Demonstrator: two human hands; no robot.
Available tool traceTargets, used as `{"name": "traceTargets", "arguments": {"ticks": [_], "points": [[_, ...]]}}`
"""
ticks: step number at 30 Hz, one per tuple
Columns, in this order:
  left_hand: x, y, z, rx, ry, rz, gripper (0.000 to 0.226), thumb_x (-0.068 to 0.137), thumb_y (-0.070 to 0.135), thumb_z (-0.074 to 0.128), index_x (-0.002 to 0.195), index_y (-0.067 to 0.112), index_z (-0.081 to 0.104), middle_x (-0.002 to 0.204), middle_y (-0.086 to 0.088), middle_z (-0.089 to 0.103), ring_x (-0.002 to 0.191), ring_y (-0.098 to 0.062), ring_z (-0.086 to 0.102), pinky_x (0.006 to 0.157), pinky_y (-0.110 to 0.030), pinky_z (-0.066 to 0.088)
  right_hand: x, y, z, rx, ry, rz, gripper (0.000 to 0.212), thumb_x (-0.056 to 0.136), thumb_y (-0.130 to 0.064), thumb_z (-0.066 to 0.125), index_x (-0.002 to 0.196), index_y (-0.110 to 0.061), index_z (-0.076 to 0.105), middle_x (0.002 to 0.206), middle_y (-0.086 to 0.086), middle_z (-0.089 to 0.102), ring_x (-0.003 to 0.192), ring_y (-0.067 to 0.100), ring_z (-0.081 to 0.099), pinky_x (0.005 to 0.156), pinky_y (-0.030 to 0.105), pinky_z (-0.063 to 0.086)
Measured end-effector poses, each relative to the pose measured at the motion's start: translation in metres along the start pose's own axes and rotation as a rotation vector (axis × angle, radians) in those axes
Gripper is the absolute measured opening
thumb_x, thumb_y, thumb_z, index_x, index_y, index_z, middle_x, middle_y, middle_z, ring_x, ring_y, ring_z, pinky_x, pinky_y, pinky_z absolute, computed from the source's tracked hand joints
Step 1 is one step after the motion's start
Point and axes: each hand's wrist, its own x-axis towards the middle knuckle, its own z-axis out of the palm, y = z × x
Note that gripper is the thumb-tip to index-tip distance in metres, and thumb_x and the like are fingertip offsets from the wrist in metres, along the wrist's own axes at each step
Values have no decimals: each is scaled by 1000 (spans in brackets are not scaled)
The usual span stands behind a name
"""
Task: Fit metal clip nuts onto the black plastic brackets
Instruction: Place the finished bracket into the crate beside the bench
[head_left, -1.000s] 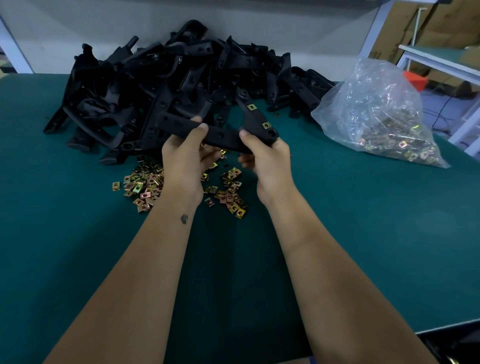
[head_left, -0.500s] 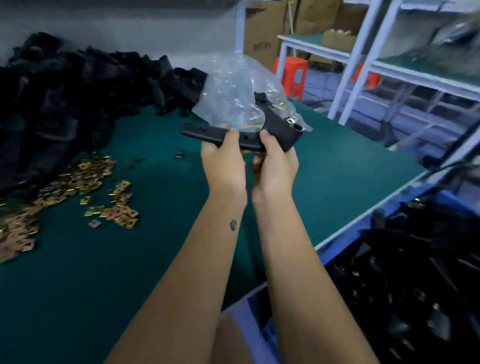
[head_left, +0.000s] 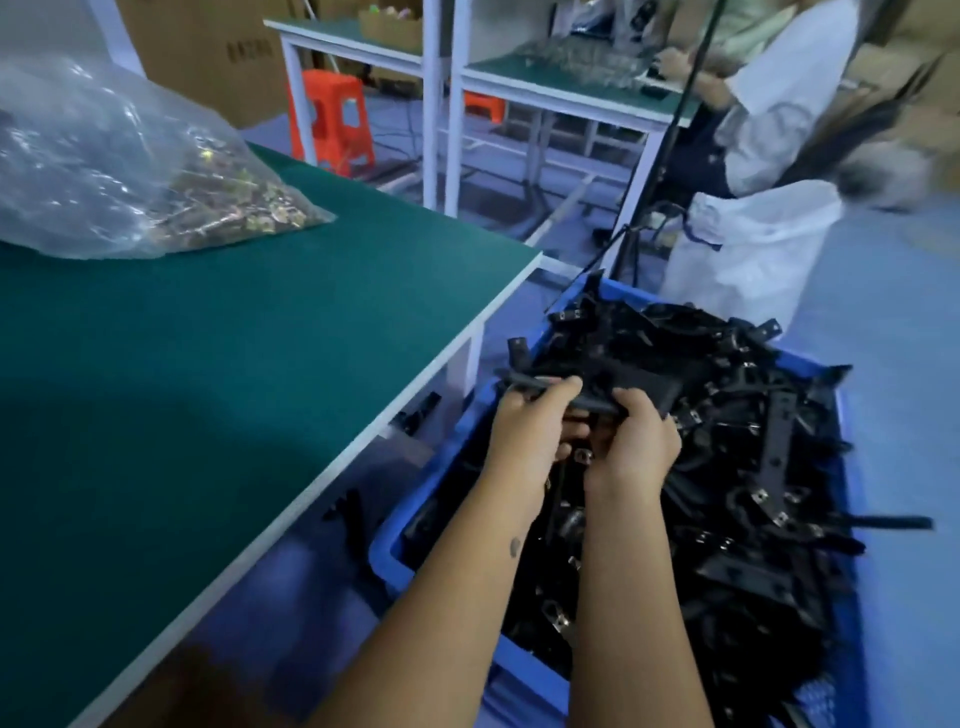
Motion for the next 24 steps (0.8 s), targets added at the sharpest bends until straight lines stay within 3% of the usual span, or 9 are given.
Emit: {"name": "traceTargets", "arguments": {"ticks": [4,9,11,14,16,19,22,24], "points": [[7,-31,-14,54,-4,-106,5,93,24,66,92,20,63,79,3,71,68,-10,68,66,-26,49,25,11,-34,-125,135,41,17,82,-2,62,74,-15,55,60,-2,51,45,12,42,45,25,34],[11,-37,-28,153,-50,-108,13,97,20,59,108,26,56,104,2,71,90,-14,71,75,-30,54,40,20,-47,-63,263,-34,9,86,-10,63,81,-15,57,68,-2,57,53,15,49,58,33,45],[10,-35,-29,249,-91,-101,17,98,21,58,112,30,55,109,3,70,98,-14,68,84,-31,54,44,26,-44,-26,355,-59,14,87,-13,65,99,-18,59,88,-2,63,70,14,60,68,34,52],[9,-34,-30,354,-149,-138,20,101,25,51,121,27,56,113,5,69,103,-15,65,92,-34,52,43,37,-41,-55,481,38,54,87,-11,66,136,-16,45,132,5,49,99,23,59,79,39,53],[9,-34,-31,393,-181,-173,24,102,27,49,124,24,58,115,4,68,106,-16,65,94,-35,51,38,45,-38,-87,476,100,59,87,-9,65,141,-15,41,140,8,44,102,25,56,81,41,52],[10,-36,-34,434,-219,-208,25,103,28,48,124,24,60,117,3,68,105,-17,66,97,-37,50,29,53,-31,-87,394,127,53,87,-7,63,137,-16,46,130,10,56,106,26,59,93,44,51],[7,-33,-33,445,-235,-193,25,102,29,49,122,27,62,114,3,69,102,-16,66,100,-40,51,23,57,-18,-119,330,74,45,89,-7,57,132,-16,50,128,10,55,100,25,60,83,39,49],[5,-22,-30,460,-244,-144,26,101,29,47,121,29,64,112,4,69,101,-14,65,90,-33,54,15,54,-1,-139,272,17,35,90,-7,54,124,-17,54,127,11,55,100,25,61,81,38,49]]}}
